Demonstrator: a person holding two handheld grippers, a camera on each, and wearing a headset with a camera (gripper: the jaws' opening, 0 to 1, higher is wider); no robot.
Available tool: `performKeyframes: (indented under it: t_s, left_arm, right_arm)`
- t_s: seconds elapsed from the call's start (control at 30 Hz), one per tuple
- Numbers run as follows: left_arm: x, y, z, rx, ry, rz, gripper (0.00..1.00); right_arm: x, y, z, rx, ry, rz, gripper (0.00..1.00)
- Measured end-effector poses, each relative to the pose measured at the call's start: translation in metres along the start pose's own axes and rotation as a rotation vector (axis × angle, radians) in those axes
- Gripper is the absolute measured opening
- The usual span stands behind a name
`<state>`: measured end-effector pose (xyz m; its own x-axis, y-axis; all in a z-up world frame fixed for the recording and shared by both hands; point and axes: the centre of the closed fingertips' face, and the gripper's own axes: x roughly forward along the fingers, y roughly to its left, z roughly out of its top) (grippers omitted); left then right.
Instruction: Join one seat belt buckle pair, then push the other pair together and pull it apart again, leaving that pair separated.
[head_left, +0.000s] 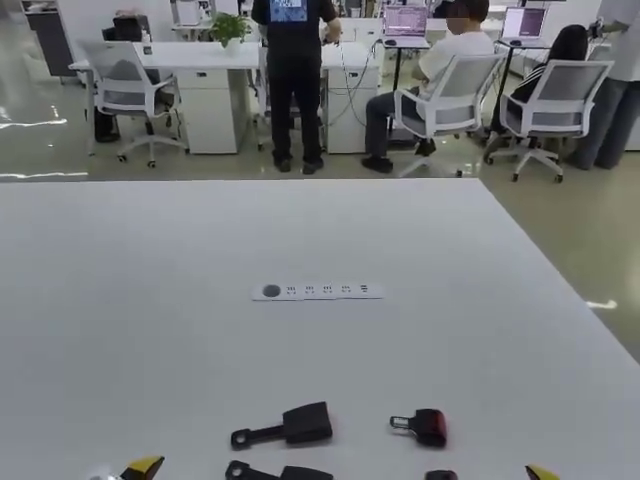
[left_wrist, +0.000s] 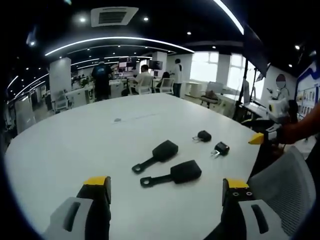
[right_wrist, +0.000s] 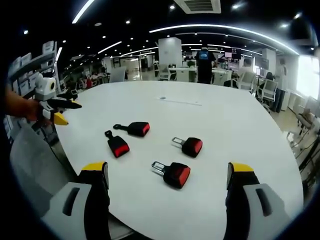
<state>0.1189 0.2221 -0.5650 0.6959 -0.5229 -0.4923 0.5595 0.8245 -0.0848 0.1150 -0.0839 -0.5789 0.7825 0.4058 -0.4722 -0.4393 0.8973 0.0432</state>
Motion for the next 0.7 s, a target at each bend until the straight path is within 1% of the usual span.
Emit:
performKeyframes:
  t_s: [0.17,0.3,0.57,0.7]
  left_arm:
    - [0.004,-0.001,0.002,0.002,0.000,-0.005,0.95]
    - [0.006,0.000,0.000,0.004,0.004,-0.009,0.94]
    - [0.011,-0.002,0.001,0.002,0.007,-0.014,0.94]
    - [0.012,-0.002,0.001,0.011,0.004,-0.021,0.92]
  right_arm:
    - [0.001,-0.002,0.001,0.000,0.003,0.000,0.99]
    - [0.001,-0.004,0.001,0.003,0.003,-0.004,0.99]
    - [0.003,-0.004,0.000,0.005,0.012,-0.003,0.99]
    - [0.004,-0.005,0.000,0.008,0.011,-0.003,0.98]
